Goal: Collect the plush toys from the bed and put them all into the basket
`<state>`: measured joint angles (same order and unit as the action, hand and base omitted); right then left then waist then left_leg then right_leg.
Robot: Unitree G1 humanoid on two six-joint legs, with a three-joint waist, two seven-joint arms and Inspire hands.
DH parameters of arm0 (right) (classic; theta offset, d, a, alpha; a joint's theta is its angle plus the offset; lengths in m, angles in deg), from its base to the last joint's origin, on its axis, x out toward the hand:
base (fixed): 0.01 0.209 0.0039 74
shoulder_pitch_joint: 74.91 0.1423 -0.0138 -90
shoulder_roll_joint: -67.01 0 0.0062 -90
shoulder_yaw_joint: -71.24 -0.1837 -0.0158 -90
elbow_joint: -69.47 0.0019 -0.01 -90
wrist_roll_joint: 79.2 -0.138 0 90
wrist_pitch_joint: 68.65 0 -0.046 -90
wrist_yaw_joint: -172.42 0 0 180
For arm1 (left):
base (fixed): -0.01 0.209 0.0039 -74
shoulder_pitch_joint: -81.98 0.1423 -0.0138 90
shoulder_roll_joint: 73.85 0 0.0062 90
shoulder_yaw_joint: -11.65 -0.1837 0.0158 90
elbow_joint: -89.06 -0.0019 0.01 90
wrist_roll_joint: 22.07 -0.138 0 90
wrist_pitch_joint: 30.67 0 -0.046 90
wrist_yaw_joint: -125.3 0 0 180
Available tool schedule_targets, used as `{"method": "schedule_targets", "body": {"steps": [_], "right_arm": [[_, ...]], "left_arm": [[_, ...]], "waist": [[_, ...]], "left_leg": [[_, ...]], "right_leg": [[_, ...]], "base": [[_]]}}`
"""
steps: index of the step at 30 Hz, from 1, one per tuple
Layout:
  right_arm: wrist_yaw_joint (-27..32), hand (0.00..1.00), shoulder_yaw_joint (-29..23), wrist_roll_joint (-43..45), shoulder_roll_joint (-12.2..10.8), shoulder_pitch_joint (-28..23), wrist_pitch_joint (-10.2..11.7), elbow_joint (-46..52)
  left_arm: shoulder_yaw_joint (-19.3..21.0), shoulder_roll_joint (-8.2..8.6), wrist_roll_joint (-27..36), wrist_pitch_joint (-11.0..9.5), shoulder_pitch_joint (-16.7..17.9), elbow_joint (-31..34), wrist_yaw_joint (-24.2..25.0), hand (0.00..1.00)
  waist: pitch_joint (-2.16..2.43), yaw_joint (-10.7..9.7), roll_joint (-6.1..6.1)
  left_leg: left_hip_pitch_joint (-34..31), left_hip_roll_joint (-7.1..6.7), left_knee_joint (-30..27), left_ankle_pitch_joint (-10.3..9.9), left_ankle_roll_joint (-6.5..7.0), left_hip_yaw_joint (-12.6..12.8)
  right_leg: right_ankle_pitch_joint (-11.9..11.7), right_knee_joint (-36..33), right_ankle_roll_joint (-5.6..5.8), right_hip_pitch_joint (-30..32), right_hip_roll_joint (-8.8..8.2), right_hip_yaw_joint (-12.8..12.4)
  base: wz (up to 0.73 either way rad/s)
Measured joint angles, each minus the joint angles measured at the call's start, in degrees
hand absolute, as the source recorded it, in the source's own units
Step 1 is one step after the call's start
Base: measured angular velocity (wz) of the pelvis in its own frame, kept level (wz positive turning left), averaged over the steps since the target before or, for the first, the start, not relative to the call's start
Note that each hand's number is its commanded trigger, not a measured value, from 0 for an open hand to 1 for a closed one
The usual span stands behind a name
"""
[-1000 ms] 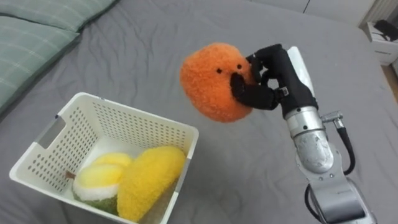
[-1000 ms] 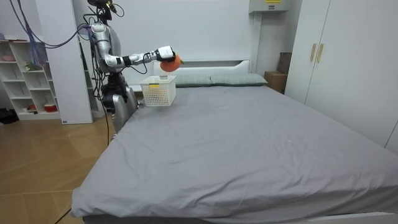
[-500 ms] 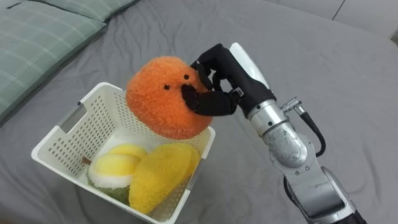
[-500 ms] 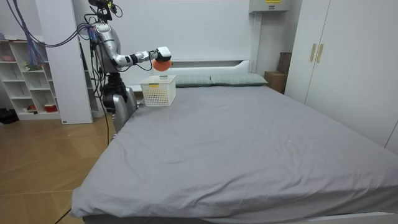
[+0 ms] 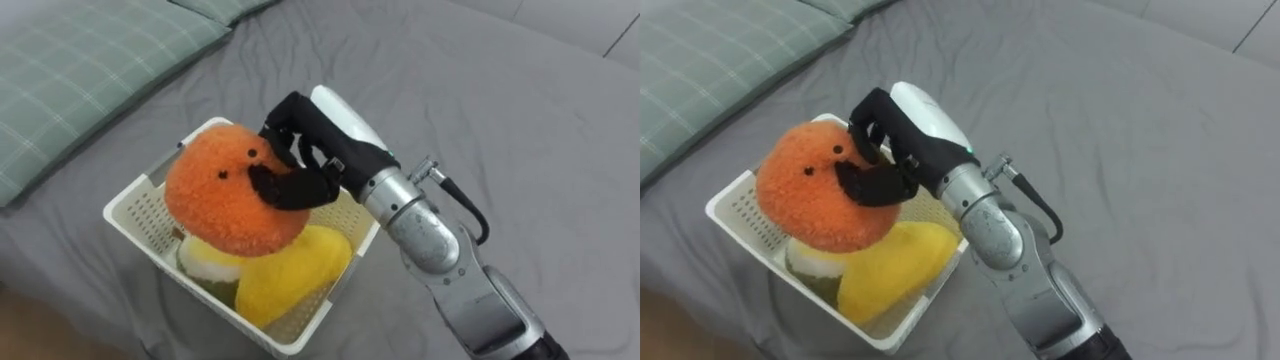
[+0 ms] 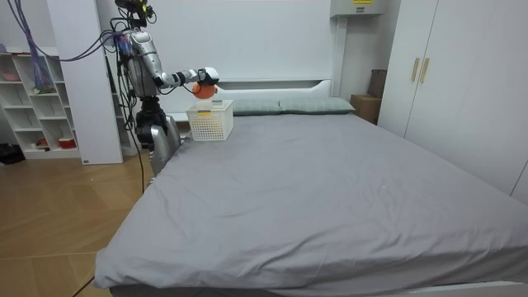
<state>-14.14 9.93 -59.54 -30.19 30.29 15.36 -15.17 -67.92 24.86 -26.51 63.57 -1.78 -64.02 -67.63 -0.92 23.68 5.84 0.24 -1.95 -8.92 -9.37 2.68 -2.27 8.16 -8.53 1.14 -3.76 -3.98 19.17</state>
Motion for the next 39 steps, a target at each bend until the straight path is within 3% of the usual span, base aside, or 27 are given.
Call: {"method": "schedule_targets", "body": {"steps": [3, 4, 7, 9, 30, 39], "right_arm": [[0.2, 0.53, 0.5, 0.2, 0.0, 0.0, -0.5, -1.7], [0.3, 0.51, 0.5, 0.3, 0.0, 0.0, -0.5, -2.2], [0.4, 0.16, 0.6, 0.6, 0.0, 0.0, -0.5, -2.7], [0.5, 0.0, 0.7, 0.8, 0.0, 0.0, -0.5, -3.2], [1.2, 0.0, 1.6, 1.1, 0.3, -0.2, -0.2, -6.7], [1.4, 0.0, 1.6, 1.9, 0.7, -0.2, -0.2, -6.7]], "left_arm": [[0.0, 0.0, 0.0, 0.0, -0.6, 0.1, -0.1, 0.0], [0.0, 0.0, 0.0, 0.0, -0.8, 0.1, -0.2, 0.0], [0.1, -0.08, 0.0, 0.1, -0.8, 0.5, -0.6, 0.0], [0.1, -0.04, 0.0, 0.1, -0.5, 1.4, -0.6, 0.0], [-1.7, -0.02, -0.2, 0.3, 0.0, 2.4, -0.6, 0.0], [-1.8, 0.09, 0.4, 0.6, 0.0, 1.1, -0.6, 0.0]], "waist": [[-0.17, 0.3, 0.52], [-0.22, 0.2, 0.6], [-0.22, 0.3, 0.61], [-0.22, 0.4, 0.6], [-0.39, -0.2, 0.33], [-0.49, -1.6, 0.04]], "left_leg": [[-0.4, -0.13, -0.6, 0.0, 0.01, -0.5], [-0.7, -0.25, -0.8, 0.0, 0.02, -0.9], [-0.9, -0.38, -0.9, 0.0, 0.03, -1.3], [-0.9, -0.4, -1.0, 0.0, 0.02, -1.5], [-1.6, -0.74, -1.7, 0.2, -0.01, -2.9], [-1.6, -0.76, -1.8, 0.2, -0.01, -2.9]], "right_leg": [[0.0, 0.0, 0.0, -0.1, 0.01, 0.6], [0.0, 0.0, 0.0, -0.1, -0.06, 0.9], [0.0, 0.0, 0.01, -0.1, -0.15, 1.4], [0.0, 0.0, 0.01, -0.1, -0.15, 1.4], [0.0, 0.0, 0.02, -0.2, -0.18, 1.5], [0.0, 0.0, 0.02, -0.3, -0.2, 1.4]], "base": [[0.1], [0.13], [0.1], [0.02], [0.03], [0.0]]}}
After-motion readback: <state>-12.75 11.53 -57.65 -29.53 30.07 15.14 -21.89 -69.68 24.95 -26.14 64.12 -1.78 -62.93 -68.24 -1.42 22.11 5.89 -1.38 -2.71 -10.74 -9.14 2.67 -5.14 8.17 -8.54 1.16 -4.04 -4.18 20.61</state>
